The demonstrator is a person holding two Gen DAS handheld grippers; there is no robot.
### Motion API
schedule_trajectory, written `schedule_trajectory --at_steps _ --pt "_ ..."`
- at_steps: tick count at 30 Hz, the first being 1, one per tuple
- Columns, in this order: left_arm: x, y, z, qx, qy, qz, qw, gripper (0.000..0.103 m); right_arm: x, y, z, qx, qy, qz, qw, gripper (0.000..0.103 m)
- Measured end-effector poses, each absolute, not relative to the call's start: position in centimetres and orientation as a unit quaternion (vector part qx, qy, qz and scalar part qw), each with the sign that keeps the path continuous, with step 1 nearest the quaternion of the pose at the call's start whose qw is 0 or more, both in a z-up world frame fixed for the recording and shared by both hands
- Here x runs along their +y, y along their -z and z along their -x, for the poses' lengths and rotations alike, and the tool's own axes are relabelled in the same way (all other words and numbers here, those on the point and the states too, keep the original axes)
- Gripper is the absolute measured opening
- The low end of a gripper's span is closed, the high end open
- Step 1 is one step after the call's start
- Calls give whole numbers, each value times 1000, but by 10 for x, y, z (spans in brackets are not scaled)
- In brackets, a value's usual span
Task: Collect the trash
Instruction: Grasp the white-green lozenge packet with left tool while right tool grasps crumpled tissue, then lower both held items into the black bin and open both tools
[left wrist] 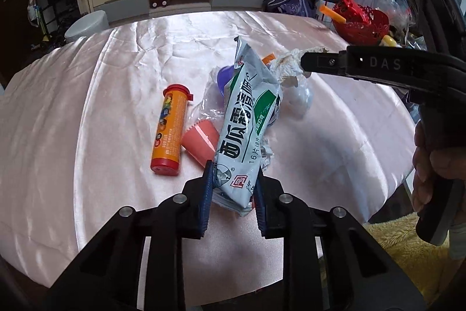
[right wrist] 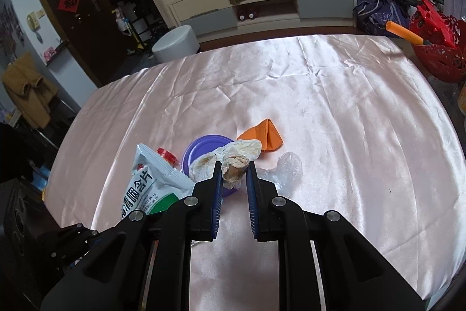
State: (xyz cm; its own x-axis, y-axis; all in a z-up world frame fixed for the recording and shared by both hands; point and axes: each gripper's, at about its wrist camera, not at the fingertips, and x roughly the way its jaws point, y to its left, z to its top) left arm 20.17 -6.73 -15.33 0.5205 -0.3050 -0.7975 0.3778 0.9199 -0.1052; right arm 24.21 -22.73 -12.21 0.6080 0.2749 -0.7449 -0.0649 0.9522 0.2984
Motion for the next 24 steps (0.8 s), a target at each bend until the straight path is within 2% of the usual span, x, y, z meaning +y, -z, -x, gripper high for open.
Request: schedule_trajectory --at_steps 14,24 --pt "-38 99 -133 399 178 -26 899 20 -219 61 -167 385 -108 -98 911 17" --pt "-13 118 -70 411 171 -8 896 20 -207 86 -95 407 -132 -87 900 18"
